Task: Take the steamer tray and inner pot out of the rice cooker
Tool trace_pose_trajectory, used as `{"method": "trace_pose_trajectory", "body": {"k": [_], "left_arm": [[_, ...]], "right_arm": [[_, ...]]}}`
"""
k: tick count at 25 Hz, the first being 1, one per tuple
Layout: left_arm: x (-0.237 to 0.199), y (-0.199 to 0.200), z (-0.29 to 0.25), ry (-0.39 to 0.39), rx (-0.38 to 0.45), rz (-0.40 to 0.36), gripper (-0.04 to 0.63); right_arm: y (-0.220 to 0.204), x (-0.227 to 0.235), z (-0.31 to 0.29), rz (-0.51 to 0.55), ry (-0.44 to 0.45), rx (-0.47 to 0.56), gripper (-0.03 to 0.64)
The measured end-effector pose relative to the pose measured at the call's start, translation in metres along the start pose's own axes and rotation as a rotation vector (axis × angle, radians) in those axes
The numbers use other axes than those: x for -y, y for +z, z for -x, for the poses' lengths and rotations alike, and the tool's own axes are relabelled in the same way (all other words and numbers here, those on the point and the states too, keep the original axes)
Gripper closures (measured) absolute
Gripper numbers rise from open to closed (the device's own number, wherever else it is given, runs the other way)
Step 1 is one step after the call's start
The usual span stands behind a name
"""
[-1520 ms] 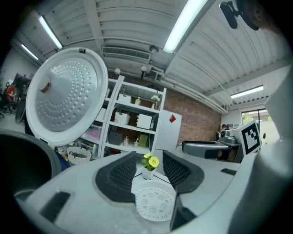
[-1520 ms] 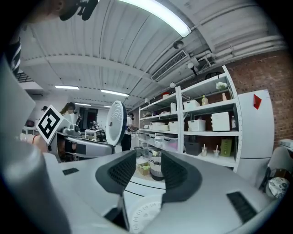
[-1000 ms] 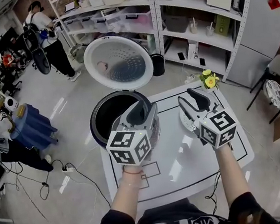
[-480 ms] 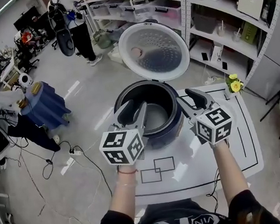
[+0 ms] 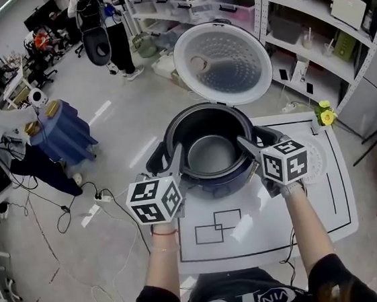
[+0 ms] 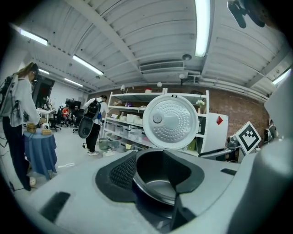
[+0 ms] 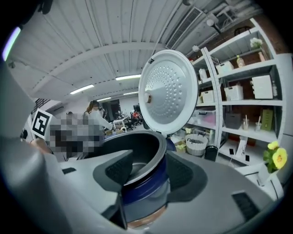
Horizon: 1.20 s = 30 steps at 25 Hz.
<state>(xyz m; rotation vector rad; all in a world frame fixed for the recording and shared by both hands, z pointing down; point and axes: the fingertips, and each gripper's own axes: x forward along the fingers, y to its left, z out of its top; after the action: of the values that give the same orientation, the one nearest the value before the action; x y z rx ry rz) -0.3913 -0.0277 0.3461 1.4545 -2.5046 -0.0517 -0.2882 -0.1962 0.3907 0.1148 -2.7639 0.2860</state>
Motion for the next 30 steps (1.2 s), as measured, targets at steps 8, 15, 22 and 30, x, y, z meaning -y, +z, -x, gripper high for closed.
{"method": "trace_pose_trajectory", "body": {"k": [8,15,22,30], "left_arm": [[-0.014,-0.023,-0.008,-0.001,-0.05,0.056,0.442],[-0.018,-0.031,-0.018,-0.025,-0.069,0.1,0.44],[-0.023,-0.035,-0.028,-0.014,-0.111,0.103,0.442],[-0.026,-0.037,-0.031,0.053,-0.126,0.112,0.491]], "right_arm": [[-0.002,0.006,-0.007,-0.042,-0.017,-0.011,0.413],[-0.005,0.011,-0.008,0.004,-0.052,-0.007,0.453],[-0.003,0.011,-0.01,0.01,-0.06,0.011,0.463],[-0.002,0.015,-0.009,-0.067,-0.06,0.082,0.48]]}}
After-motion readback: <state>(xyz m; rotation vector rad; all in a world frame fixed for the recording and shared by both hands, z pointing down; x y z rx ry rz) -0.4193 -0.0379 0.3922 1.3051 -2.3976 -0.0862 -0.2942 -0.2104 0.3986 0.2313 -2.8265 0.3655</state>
